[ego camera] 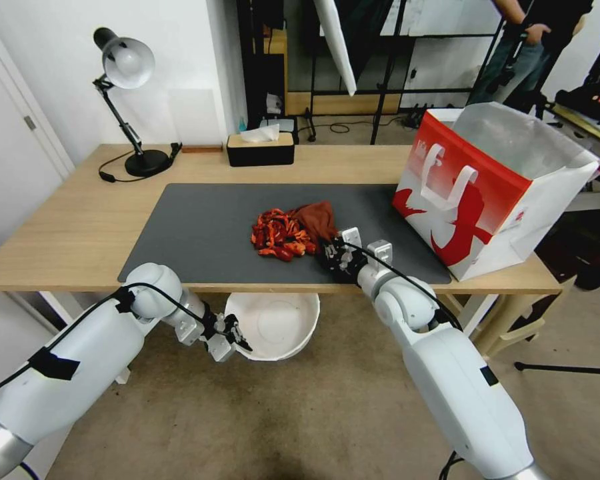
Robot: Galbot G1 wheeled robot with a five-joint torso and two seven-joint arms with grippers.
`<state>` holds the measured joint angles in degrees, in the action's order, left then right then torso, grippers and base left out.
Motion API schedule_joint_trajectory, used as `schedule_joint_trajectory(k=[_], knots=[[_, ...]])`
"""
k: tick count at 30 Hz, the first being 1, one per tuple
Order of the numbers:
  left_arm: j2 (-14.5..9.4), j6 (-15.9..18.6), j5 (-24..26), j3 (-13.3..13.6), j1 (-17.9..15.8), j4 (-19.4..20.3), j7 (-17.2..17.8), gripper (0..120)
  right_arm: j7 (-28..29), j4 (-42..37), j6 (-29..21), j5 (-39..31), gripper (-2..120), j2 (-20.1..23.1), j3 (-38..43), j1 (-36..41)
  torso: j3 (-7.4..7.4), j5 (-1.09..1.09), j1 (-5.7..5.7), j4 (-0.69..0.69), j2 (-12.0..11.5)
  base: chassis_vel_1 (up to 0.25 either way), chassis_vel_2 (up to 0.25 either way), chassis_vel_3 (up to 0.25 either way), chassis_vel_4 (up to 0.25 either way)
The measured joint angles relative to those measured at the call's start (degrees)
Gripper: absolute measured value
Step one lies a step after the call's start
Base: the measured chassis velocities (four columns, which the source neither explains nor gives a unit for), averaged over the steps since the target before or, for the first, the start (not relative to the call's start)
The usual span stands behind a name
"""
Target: Sweep shrimp from table into container with towel, then put container into takeout bag.
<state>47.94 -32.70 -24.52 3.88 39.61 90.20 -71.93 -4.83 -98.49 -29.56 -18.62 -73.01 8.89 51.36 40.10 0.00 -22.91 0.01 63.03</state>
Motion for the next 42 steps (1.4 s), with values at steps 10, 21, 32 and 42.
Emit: schedule_joint_trajectory(k=[10, 21, 32, 42], knots=[[0.0, 0.1, 0.4, -0.3, -0.6, -0.6, 0.0, 0, -1.6, -5.4, -0.7, 0.6, 4, 1.9, -0.6, 3.6, 0.01, 0.00, 0.00, 0.00, 0.0, 0.000, 0.000, 0.000, 0.000], [0.0, 0.2, 0.4, -0.2, -1.1, -0.6, -0.4, 0, -2.3, -9.3, -0.7, 1.9, 4, 2.1, -1.3, 6.8, 0.01, 0.01, 0.00, -0.01, 0.0, 0.000, 0.000, 0.000, 0.000], [-0.6, 0.3, 0.5, -0.2, -1.6, -0.8, -0.7, 0, -2.8, -12.4, -0.4, 3.2, 4, 1.9, -1.3, 9.3, 0.01, 0.00, -0.01, -0.01, 0.0, 0.000, 0.000, 0.000, 0.000], [-0.9, 0.3, 0.7, -0.2, -1.8, -0.8, -0.8, 0, -4.3, -14.4, 0.3, 4.8, 4, 1.8, -0.9, 11.8, 0.01, 0.01, -0.01, 0.00, 0.0, 0.000, 0.000, 0.000, 0.000]])
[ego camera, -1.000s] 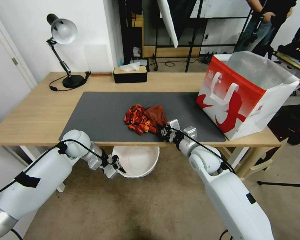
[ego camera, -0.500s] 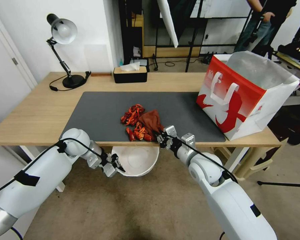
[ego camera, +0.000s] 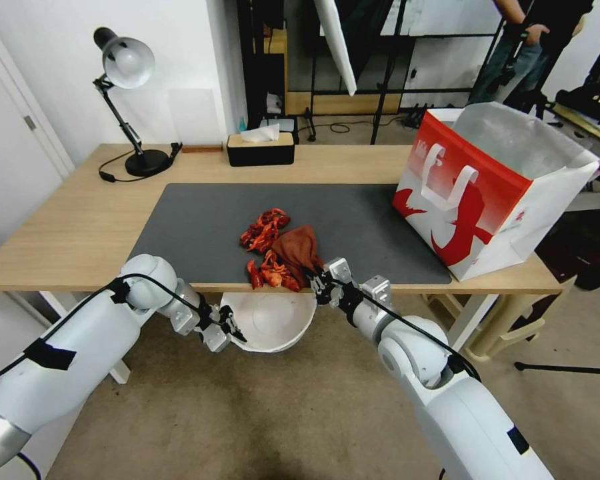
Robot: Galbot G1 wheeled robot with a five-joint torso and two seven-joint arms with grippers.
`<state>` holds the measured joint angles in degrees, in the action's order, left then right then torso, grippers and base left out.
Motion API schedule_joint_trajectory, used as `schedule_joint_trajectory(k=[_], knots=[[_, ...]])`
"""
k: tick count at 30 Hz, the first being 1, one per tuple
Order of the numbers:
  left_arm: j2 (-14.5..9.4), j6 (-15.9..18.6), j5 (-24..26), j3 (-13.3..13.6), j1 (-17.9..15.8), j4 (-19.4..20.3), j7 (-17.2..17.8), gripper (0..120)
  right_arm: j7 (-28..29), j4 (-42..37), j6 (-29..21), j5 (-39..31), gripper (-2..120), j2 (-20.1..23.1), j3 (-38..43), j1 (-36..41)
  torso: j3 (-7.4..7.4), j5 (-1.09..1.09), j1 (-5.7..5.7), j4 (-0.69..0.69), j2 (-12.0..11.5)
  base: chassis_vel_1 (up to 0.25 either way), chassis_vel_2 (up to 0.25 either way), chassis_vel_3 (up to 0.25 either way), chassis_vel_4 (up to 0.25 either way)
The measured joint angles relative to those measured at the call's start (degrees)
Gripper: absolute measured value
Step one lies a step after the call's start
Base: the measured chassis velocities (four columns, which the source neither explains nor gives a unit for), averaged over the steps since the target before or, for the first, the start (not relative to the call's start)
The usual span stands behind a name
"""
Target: Sweep shrimp from table into container with towel, then put container into takeout bag.
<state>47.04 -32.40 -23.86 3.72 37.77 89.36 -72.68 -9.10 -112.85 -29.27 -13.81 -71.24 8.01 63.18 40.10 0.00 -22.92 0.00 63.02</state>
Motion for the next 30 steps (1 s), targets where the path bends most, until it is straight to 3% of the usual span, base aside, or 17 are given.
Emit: schedule_joint_trajectory(k=[30], knots=[[-1.0, 0.0, 0.2, 0.2, -0.1, 0.6, -0.1, 0, -3.2, -5.0, 1.3, 2.9, 4, 1.7, 0.8, 6.7, 0.00, 0.00, 0.00, 0.00, 0.0, 0.000, 0.000, 0.000, 0.000]])
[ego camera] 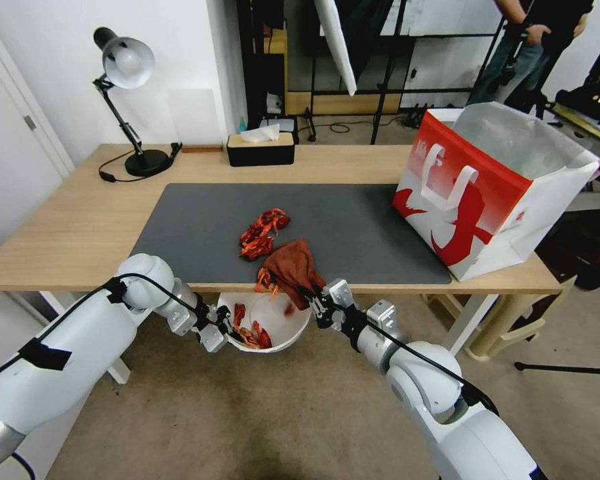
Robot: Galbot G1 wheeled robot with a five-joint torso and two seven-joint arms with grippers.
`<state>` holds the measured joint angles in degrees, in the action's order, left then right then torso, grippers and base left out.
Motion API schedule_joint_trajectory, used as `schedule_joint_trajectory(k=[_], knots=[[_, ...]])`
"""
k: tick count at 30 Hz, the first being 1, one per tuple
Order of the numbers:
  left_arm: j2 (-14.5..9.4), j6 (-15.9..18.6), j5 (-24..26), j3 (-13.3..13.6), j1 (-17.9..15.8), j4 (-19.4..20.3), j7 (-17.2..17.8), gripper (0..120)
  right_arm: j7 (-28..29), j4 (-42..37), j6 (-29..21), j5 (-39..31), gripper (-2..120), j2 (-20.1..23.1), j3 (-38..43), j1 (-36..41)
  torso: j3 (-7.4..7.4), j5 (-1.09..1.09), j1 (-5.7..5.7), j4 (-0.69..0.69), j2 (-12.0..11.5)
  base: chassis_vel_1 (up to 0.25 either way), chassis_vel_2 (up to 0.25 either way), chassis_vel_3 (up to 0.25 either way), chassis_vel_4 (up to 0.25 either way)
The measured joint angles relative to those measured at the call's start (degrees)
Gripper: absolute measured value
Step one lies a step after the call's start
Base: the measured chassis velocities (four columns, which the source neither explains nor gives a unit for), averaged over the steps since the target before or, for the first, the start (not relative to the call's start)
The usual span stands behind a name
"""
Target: Sweep shrimp from table into container with towel, then put container into takeout bag.
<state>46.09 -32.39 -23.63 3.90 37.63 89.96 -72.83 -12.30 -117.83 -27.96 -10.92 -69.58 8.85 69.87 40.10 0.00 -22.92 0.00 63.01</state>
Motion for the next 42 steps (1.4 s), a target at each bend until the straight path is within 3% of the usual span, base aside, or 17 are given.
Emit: schedule_joint_trajectory(k=[26, 34, 38, 42], knots=[[0.1, 0.1, 0.0, -0.2, 0.1, 0.1, 0.0, 0, -1.1, -2.0, 0.1, -0.1, 4, 0.2, -0.5, 1.9, 0.00, 0.00, 0.00, -0.01, 0.0, 0.000, 0.000, 0.000, 0.000], [0.1, 0.1, -0.1, -0.3, 0.5, 0.2, -0.1, 0, -0.2, -2.7, 1.7, -5.8, 4, -0.3, 0.6, -1.0, 0.00, 0.00, 0.00, -0.01, 0.0, 0.000, 0.000, 0.000, 0.000], [-0.1, 0.0, -0.3, -0.8, 1.2, 0.2, -0.2, 0, 4.0, -0.7, 5.7, -18.9, 4, -0.7, 2.7, -8.4, 0.00, 0.00, 0.00, 0.00, 0.0, 0.000, 0.000, 0.000, 0.000], [-0.1, 0.0, -0.4, -1.1, 1.7, 0.2, -0.3, 0, 7.9, 2.3, 8.4, -24.4, 4, -1.2, 3.1, -12.8, 0.00, 0.01, 0.00, -0.01, 0.0, 0.000, 0.000, 0.000, 0.000]])
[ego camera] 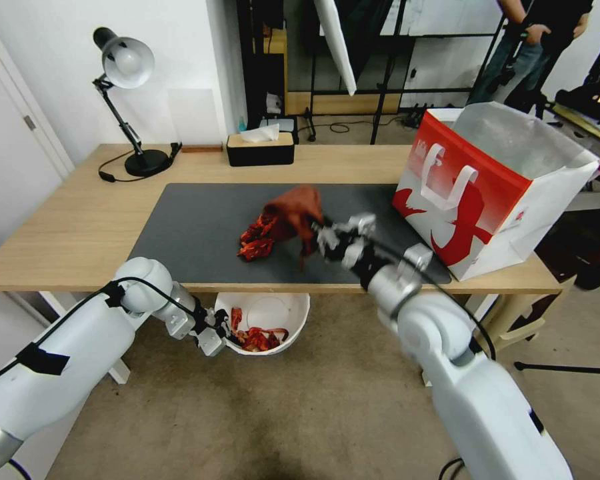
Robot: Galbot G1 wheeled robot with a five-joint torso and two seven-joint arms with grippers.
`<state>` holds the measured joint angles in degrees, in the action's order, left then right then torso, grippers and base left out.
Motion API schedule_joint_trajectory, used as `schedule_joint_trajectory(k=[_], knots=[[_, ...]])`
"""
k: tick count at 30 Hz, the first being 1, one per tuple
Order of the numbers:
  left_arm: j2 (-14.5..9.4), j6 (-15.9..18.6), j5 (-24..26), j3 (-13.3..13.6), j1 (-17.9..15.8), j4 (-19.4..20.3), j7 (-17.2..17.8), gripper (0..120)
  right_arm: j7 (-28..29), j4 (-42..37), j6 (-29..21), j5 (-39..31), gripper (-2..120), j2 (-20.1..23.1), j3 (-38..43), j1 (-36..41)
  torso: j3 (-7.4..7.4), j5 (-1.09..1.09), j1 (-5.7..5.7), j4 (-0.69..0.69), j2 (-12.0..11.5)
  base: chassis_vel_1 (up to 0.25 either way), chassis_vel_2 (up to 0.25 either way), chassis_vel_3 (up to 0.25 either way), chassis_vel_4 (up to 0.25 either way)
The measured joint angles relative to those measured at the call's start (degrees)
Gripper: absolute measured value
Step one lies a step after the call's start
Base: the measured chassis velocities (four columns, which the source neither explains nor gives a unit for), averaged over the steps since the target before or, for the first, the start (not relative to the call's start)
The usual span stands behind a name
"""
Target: Sweep shrimp from table into container with towel, then put container into takeout bag.
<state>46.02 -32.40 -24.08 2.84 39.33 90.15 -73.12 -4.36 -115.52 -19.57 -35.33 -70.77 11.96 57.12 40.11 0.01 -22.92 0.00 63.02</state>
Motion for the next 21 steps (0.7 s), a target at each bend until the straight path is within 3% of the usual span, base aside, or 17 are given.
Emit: schedule_joint_trajectory(k=[4, 5, 8, 12, 17, 21], knots=[[0.0, -0.1, -0.1, -0.2, 0.0, -0.4, -0.1, 0, 5.9, 14.9, 3.7, -1.0, 4, -2.3, -1.1, -12.6, 0.01, -0.01, -0.01, 0.01, 0.0, 0.000, 0.000, 0.000, 0.000], [0.0, -0.1, -0.1, -0.2, 0.0, -0.4, -0.1, 0, 5.9, 14.9, 3.7, -1.0, 4, -2.3, -1.1, -12.6, 0.01, -0.01, -0.01, 0.01, 0.0, 0.000, 0.000, 0.000, 0.000], [0.1, -0.4, -0.1, -0.5, -0.1, -1.0, -0.2, 0, 5.4, 28.6, 4.8, 3.1, 4, -5.3, -3.5, -21.0, 0.02, -0.01, -0.01, 0.00, 0.0, 0.000, 0.000, 0.000, 0.000], [-0.1, -0.7, -0.1, -1.0, 0.0, -1.6, -0.3, 0, 3.3, 37.9, 4.9, 6.5, 4, -7.5, -5.8, -24.9, 0.02, 0.00, -0.01, 0.01, 0.0, 0.000, 0.000, 0.000, 0.000], [-0.1, -1.0, -0.1, -1.3, 0.1, -2.0, -0.3, 0, -0.1, 44.8, 5.1, 9.7, 4, -9.4, -8.1, -27.1, 0.01, 0.00, -0.01, 0.01, 0.0, 0.000, 0.000, 0.000, 0.000], [-0.1, -1.1, -0.1, -1.4, 0.1, -2.1, -0.3, 0, -3.9, 45.7, 4.4, 10.5, 4, -9.1, -9.8, -27.2, 0.00, 0.00, -0.01, 0.01, 0.0, 0.000, 0.000, 0.000, 0.000]])
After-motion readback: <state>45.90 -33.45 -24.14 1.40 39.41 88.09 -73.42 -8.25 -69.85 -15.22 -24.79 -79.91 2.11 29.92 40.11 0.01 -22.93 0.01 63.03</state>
